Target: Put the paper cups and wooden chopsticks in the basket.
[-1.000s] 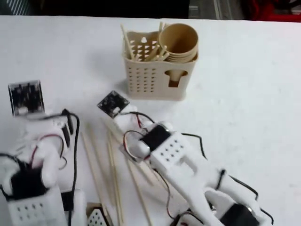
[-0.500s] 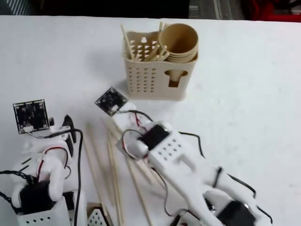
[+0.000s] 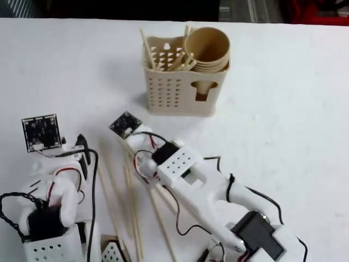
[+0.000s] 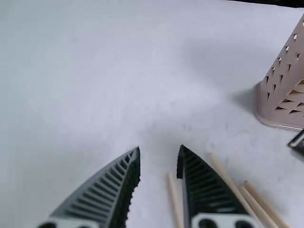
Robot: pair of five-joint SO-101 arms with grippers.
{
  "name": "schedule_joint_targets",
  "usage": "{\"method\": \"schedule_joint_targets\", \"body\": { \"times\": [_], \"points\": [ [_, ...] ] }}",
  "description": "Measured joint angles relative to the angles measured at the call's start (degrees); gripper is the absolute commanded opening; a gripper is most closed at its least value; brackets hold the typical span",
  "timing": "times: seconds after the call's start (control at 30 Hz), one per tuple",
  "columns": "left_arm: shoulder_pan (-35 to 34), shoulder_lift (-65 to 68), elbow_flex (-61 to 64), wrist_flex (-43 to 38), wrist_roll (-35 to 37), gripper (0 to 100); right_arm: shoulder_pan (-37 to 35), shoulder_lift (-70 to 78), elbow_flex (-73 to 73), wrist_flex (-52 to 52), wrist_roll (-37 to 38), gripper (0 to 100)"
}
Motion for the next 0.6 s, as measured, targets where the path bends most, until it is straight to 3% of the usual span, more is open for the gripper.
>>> {"method": "schedule_joint_targets", "body": {
  "times": [0.33, 0.53, 0.6],
  "points": [
    [0.0, 0.1, 0.1, 0.0, 0.0, 14, -1.3, 12.3, -7.6, -2.3, -2.7, 20.9],
    [0.0, 0.1, 0.1, 0.0, 0.0, 14, -0.2, 19.7, -12.0, -2.1, -0.8, 1.8],
    [0.0, 0.1, 0.1, 0.0, 0.0, 14, 1.1, 21.2, -13.2, -1.8, 1.8, 2.8]
  ]
}}
